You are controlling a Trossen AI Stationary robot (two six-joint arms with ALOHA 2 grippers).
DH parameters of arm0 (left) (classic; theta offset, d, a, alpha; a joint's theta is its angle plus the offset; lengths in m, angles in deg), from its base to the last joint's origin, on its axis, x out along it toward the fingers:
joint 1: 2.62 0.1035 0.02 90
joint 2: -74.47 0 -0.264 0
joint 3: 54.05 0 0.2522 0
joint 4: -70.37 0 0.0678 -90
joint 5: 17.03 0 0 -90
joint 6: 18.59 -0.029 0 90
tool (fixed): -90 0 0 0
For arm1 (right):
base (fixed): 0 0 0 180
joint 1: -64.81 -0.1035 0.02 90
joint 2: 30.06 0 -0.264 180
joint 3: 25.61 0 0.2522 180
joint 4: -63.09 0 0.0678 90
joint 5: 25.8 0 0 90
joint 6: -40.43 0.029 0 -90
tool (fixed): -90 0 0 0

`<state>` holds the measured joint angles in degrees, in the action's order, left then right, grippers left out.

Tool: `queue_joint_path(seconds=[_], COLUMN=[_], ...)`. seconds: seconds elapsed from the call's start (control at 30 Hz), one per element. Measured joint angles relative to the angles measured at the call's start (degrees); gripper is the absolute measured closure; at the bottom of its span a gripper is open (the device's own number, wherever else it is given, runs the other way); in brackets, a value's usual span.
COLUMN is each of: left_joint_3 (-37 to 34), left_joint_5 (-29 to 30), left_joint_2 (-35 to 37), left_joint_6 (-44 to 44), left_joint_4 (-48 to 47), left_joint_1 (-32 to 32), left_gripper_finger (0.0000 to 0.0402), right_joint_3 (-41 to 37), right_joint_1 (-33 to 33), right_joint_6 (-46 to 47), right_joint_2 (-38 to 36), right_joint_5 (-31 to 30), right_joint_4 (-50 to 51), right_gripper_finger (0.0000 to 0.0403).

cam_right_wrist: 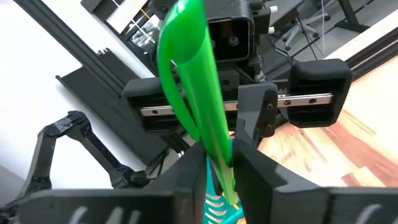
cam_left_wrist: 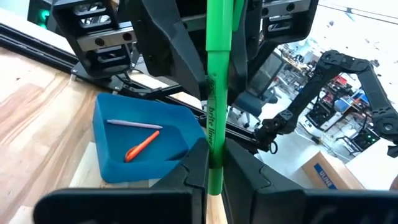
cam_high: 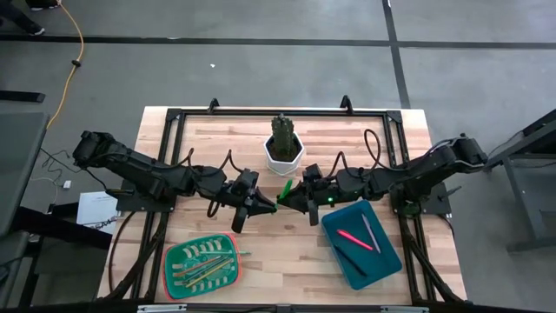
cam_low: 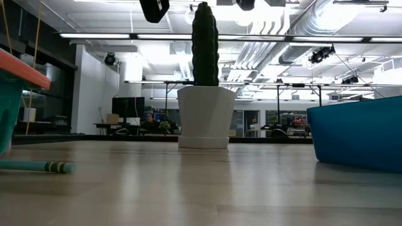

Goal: Sort pens & pencils
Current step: Put the green pen into the blue bin

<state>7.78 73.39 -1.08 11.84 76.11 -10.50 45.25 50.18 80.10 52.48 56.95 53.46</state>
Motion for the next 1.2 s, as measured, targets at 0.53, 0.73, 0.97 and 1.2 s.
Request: queue_joint_path(seconds=[0.53, 0.73, 0.97, 1.2], left_joint_3=[0.0, 0.0, -0.04, -0.02], left_joint_5=[-1.22, -0.92, 3.18, 2.55], left_joint_2=[0.02, 0.02, 1.71, 7.86], left_joint_6=[-3.05, -2.96, -2.19, -5.81], left_joint_4=[0.01, -1.75, -12.89, -20.37], left_joint_1=[0.0, 0.0, 0.83, 3.81], left_gripper_finger=[0.0327, 0.0262, 0.0244, 0.0261], right_joint_3=[-0.02, -0.02, -0.11, -0.07], right_joint_1=[0.41, 0.41, 0.37, -0.78], right_joint_6=[-0.98, -1.18, -2.44, -3.06], right_joint_2=[-0.02, -0.03, -3.06, -10.14], right_joint_5=[-0.13, -0.15, -0.16, -2.31], right_joint_4=[-0.02, 0.01, 5.66, 16.8], right_gripper_finger=[0.0381, 0.0381, 0.0382, 0.0382])
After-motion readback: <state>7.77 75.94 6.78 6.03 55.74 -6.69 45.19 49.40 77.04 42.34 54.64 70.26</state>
